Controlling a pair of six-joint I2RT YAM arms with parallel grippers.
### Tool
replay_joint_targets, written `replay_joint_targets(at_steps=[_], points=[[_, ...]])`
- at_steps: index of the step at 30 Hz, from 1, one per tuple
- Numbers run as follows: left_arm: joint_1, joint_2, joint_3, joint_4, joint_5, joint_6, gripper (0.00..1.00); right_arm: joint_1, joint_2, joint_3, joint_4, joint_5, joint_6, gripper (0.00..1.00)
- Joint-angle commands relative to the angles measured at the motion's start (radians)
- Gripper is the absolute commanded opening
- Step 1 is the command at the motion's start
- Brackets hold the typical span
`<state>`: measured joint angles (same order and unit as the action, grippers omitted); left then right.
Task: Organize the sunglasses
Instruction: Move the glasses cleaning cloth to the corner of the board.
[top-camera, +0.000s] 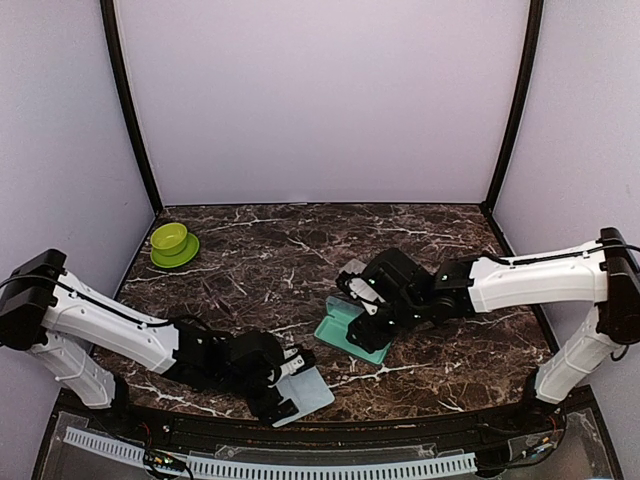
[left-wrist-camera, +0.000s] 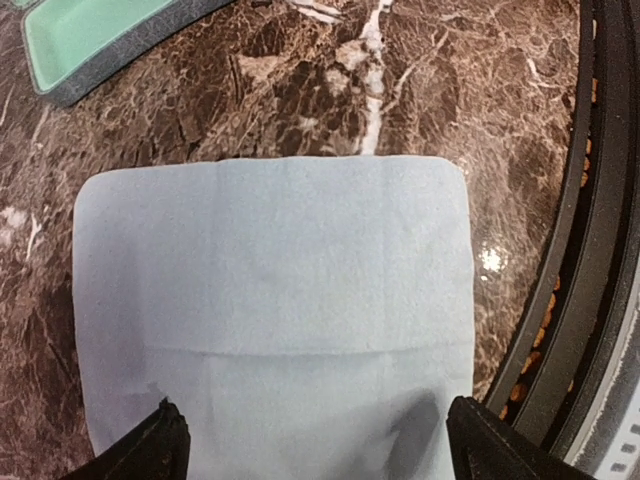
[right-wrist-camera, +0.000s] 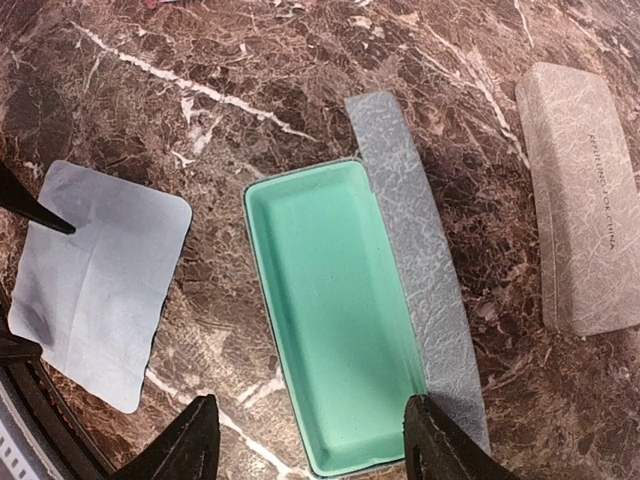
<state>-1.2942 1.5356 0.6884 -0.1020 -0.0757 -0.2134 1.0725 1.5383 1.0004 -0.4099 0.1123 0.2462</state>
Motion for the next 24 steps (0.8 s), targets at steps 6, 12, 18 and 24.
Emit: replay_joint_targets(at_steps=[6,12,18,24], points=[[0.038,-0.181,-0.053,0.079,-0.038,-0.06,0.91,0.02,-0.001,-0.013,0.108,-0.079,0.058,0.58],[0.16,-0.257,-0.125,0.001,0.037,-0.196,0.75,0.029,0.084,0.022,0.208,-0.194,0.075,0.52],[0.238,-0.318,-0.178,-0.096,0.072,-0.286,0.65,0.039,0.197,0.076,0.283,-0.233,0.115,0.46],[0.262,-0.275,-0.186,-0.095,0.104,-0.306,0.52,0.045,0.316,0.171,0.269,-0.226,0.098,0.42]])
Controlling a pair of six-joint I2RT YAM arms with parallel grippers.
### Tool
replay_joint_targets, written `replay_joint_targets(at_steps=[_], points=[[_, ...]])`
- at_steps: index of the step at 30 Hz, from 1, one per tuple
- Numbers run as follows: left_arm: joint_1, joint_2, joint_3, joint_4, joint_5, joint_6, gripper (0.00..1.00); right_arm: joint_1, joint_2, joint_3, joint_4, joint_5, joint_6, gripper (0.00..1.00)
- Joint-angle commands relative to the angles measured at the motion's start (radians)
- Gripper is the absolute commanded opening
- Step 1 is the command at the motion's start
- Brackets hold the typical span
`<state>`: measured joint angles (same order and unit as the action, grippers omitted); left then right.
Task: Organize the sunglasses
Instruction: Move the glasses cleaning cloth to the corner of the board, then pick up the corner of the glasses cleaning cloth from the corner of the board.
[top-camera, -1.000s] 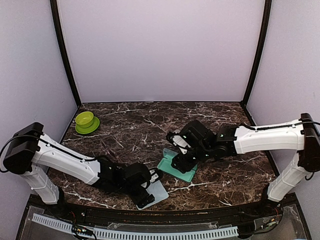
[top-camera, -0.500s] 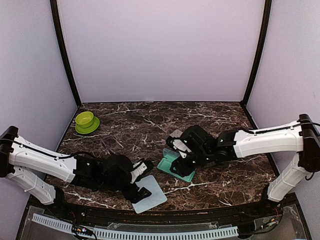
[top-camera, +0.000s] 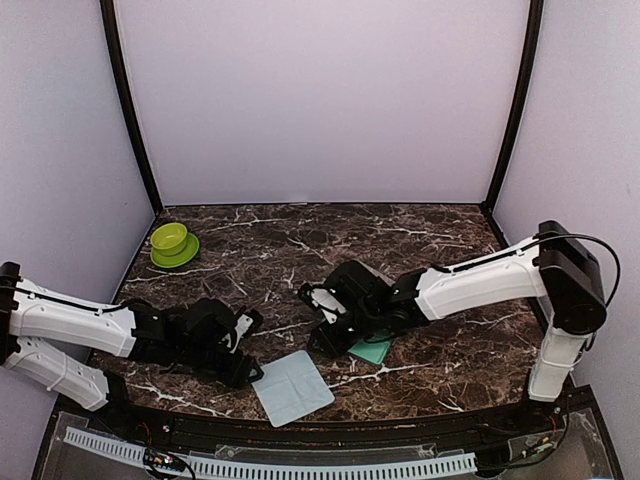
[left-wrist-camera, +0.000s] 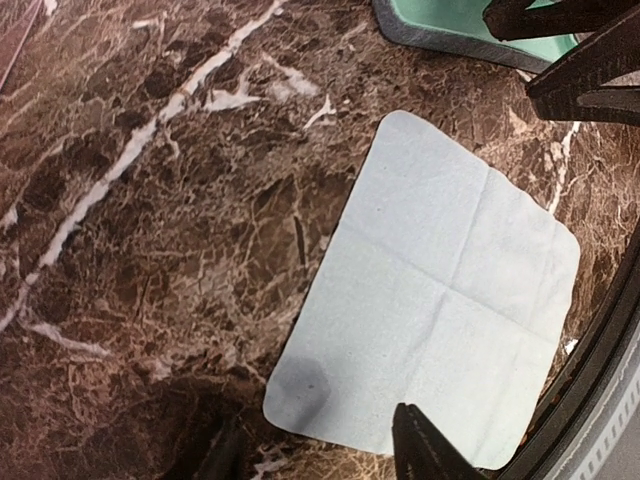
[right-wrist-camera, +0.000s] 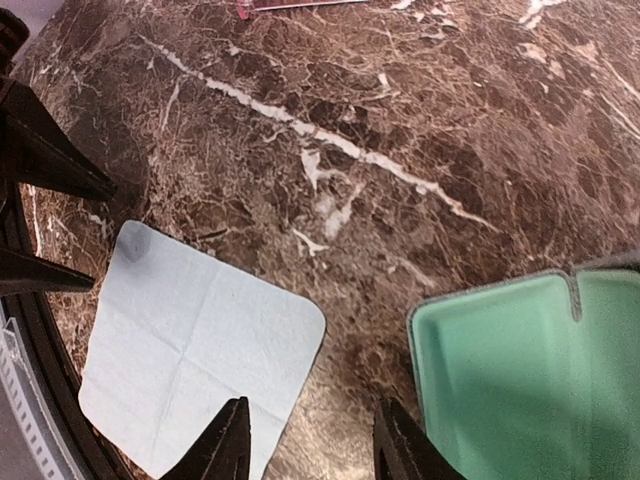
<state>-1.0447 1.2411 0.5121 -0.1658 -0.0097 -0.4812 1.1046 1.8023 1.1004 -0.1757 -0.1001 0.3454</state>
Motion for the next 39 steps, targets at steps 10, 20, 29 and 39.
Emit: replay_joint_targets(at_steps=[10,20,29,39], points=[[0.021,0.047,-0.012,-0.017,0.035,-0.046,0.47,0.042,0.174,0.186,-0.053,0.01,-0.064,0.39],[0.025,0.069,-0.008,-0.009,0.041,-0.043,0.46,0.058,0.217,0.209,-0.1,0.049,-0.094,0.34],[0.026,0.094,-0.008,0.005,0.049,-0.046,0.46,0.058,0.233,0.21,-0.091,0.043,-0.097,0.31],[0.032,0.115,0.003,-0.032,0.033,-0.028,0.4,0.058,0.248,0.218,-0.088,0.038,-0.097,0.25]])
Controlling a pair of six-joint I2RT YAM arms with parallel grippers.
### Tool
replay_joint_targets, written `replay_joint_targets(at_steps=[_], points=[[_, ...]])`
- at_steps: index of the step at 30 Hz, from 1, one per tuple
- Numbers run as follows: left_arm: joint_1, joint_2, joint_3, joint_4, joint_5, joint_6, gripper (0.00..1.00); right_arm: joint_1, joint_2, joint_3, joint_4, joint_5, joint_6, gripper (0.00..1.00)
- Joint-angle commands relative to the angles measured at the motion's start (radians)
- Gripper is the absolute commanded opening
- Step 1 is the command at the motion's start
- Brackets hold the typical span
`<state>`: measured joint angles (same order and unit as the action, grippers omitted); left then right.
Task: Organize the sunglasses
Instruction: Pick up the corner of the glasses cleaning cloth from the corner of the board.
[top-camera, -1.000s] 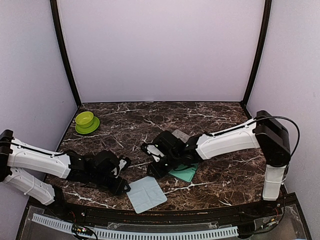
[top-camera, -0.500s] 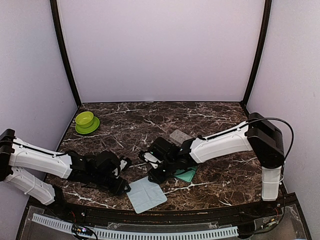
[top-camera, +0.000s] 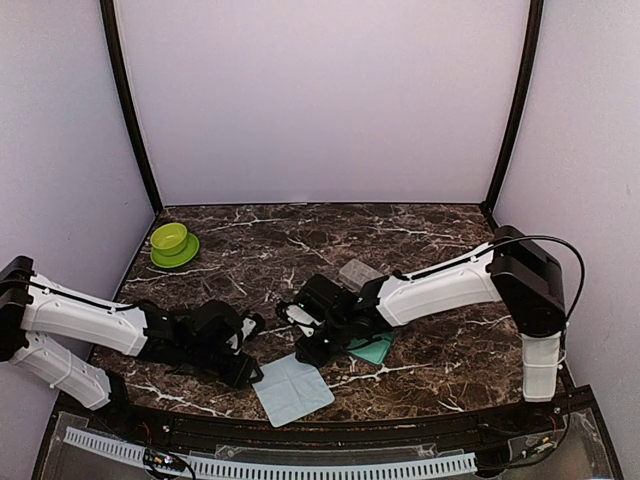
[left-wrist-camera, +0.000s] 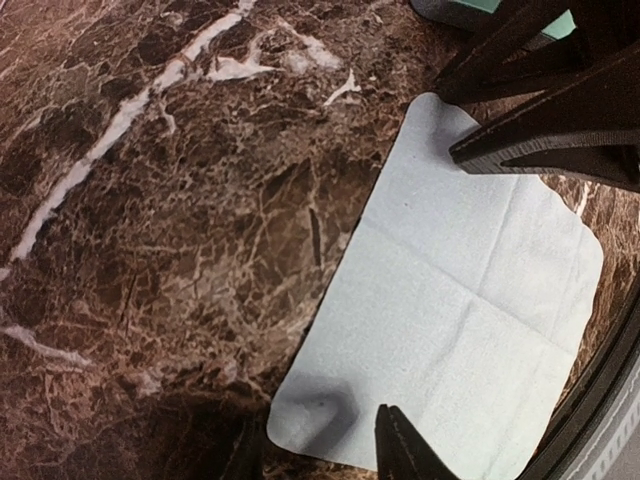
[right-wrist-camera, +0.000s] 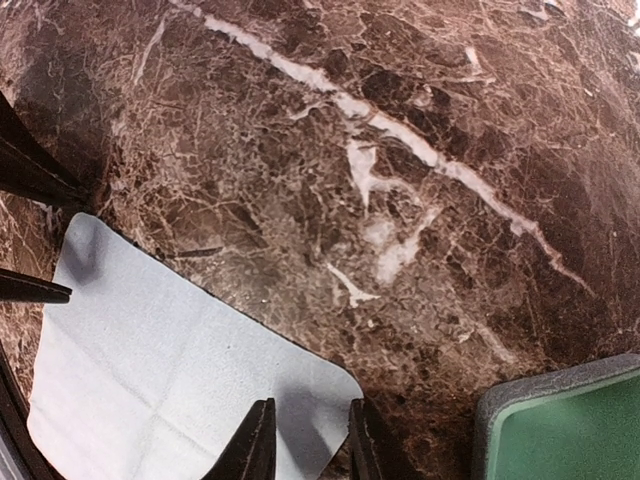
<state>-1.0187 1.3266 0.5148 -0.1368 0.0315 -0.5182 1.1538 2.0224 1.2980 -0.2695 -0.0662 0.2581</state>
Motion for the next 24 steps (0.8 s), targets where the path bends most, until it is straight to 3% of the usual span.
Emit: replay_joint_targets(at_steps=[1,24], points=[[0.006,0.033,-0.001,-0.064,-0.004,0.01,0.38,0.009,0.029,0.021,0.003,0.004,-0.01,0.25],[0.006,0.06,0.042,-0.115,0.005,0.027,0.08,0.008,0.016,0.012,0.004,0.011,-0.014,0.14]])
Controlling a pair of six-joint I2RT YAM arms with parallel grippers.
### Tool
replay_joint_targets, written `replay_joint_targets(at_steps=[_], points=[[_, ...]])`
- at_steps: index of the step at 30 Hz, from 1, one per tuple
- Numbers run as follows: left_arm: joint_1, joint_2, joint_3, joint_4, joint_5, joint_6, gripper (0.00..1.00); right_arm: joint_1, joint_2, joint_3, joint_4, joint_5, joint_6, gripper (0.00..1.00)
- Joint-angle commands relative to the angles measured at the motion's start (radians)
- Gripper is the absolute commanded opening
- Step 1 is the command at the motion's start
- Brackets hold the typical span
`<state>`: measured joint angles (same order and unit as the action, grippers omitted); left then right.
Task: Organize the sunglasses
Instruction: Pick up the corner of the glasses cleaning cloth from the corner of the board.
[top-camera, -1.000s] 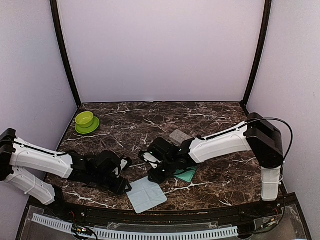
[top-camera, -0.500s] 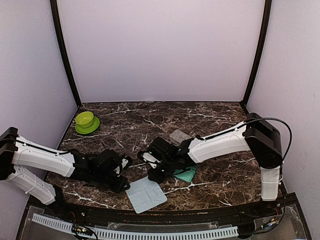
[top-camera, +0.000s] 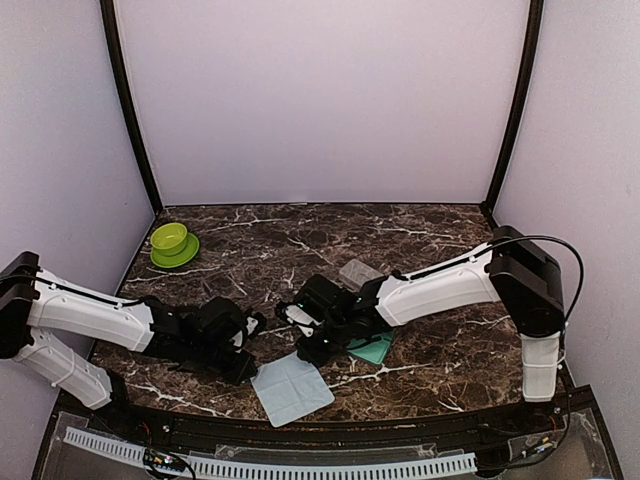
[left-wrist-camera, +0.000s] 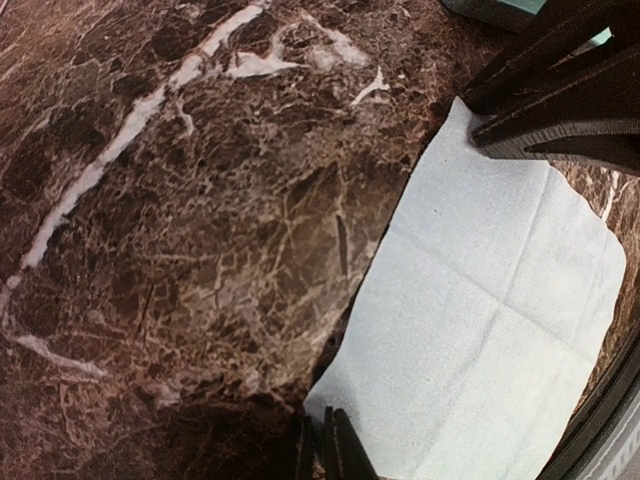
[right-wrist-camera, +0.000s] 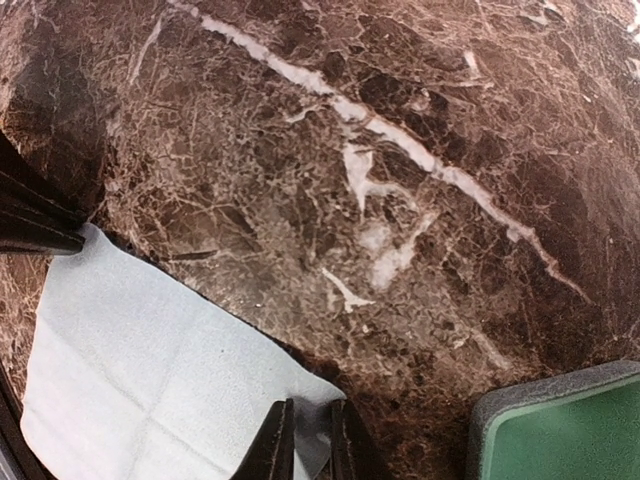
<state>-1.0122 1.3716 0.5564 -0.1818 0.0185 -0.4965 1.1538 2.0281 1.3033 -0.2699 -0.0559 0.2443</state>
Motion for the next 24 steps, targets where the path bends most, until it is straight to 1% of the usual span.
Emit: replay_joint_targets(at_steps=[1,4,7,12,17,24], points=[[0.0,0.012,0.001,-0.07,0.016,0.003,0.07,0.008,0.009,0.005,0.007,0.001,0.0,0.13],[0.0,0.001,0.006,-0.073,0.007,0.004,0.03,0.007,0.0,0.0,0.011,0.012,0.001,0.11],[0.0,-0.005,0.022,-0.065,-0.004,0.016,0.0,0.003,-0.02,-0.014,0.029,0.012,-0.001,0.07],[0.0,0.018,0.059,-0.059,-0.022,0.049,0.0,-0.007,-0.052,-0.043,0.075,0.0,-0.014,0.0],[0.0,0.04,0.094,-0.051,-0.046,0.086,0.0,-0.031,-0.08,-0.084,0.11,-0.005,-0.017,0.0],[0.0,0.065,0.132,-0.026,-0.046,0.115,0.0,-0.053,-0.136,-0.13,0.155,-0.016,-0.031,0.0]])
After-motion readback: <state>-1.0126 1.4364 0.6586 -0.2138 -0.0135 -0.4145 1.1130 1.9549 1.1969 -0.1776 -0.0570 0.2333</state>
